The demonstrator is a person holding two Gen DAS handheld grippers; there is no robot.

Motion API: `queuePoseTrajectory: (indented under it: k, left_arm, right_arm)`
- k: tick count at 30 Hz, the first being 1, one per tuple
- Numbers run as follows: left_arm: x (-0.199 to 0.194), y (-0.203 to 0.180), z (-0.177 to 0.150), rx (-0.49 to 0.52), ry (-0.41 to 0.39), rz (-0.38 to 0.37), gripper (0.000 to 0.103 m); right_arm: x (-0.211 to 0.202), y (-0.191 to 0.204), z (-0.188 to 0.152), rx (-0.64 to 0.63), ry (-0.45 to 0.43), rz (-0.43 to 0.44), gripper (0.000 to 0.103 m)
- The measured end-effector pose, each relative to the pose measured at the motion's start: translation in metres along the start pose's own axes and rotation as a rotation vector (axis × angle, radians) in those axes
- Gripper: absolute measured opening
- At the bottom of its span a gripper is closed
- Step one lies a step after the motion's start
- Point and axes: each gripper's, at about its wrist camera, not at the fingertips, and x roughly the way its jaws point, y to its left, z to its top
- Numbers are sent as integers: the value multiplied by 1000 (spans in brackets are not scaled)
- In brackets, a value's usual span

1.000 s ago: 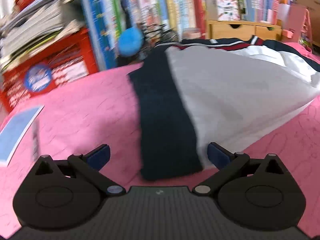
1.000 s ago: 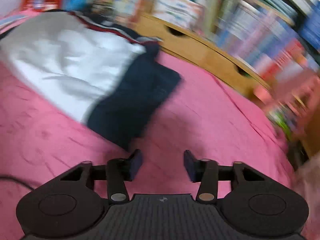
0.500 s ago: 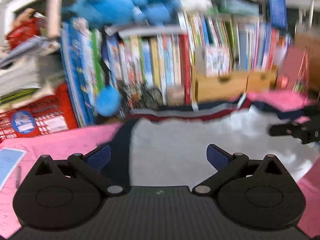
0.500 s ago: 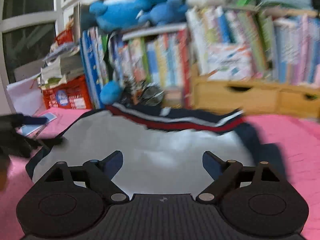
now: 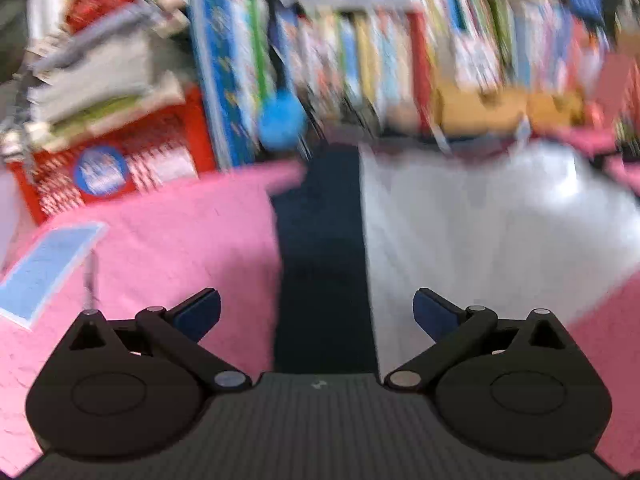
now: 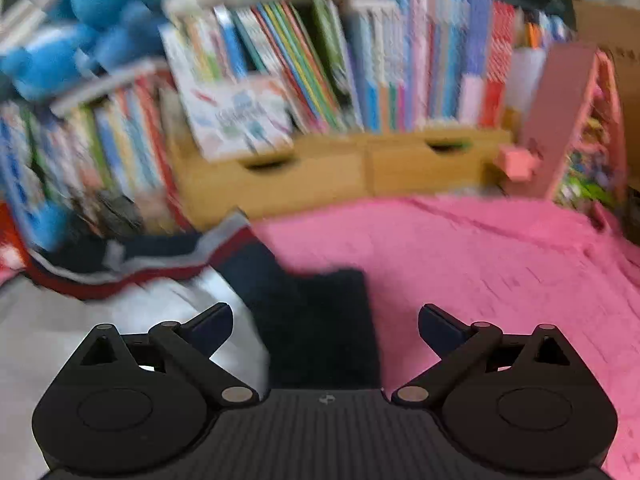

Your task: Fold clothes

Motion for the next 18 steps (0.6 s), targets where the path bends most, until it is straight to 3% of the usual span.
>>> queuePoseTrajectory:
  k: [3,8,10,13,15,16,18]
  left_arm:
    - [7,-15,39,-30,-109,-40,103]
    - [73,-70,60,109,-108,21,103]
    - [102,-71,52,150,-58,115,103]
    - [133,-34,30,30,47,170,103]
    - [138,-3,23,-123,93,120,103]
    - [137,4,23,-154,96,122,103]
    - [133,1,22,-104,90,150,103]
  right_arm:
    - [-7,3,9,20,-42,18,100]
    - [27,52,23,-34,-35,71,99]
    - [54,46,23,32,27,81,99]
    - [94,28,13,116,124,59,101]
    - [98,26,10,112,94,71,103]
    - [91,26,10,91,83,59,103]
    - [77,25,11,50,61,35,103]
